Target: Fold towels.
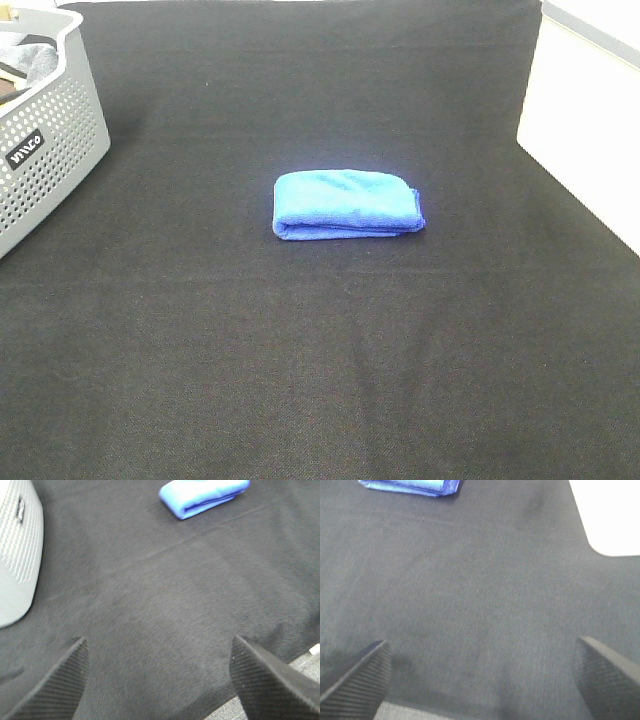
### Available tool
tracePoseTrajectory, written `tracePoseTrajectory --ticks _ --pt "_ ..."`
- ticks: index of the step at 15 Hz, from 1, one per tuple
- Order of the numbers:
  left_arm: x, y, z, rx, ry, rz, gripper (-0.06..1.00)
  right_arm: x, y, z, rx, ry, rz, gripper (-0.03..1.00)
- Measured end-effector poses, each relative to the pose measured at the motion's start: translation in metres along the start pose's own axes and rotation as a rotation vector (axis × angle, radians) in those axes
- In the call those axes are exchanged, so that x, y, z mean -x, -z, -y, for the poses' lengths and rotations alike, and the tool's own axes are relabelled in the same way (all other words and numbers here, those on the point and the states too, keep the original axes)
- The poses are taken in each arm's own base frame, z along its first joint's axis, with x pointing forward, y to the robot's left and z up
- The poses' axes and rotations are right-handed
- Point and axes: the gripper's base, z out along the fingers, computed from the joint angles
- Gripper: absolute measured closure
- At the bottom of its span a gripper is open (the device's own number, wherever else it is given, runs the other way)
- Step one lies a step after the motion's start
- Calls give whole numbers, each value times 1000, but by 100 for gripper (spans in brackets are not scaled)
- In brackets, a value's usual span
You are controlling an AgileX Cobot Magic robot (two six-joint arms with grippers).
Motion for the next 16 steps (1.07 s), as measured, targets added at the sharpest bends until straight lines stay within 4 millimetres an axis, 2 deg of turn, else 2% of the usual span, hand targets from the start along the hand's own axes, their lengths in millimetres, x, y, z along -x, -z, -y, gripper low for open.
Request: tracePoseTrajectory --ticks 11,16 --pt "0 0 1 -1 -10 1 20 0 0 0 0 -1 0 5" --pt "1 -1 -1 195 103 1 20 -1 1 2 -76 -59 4 5"
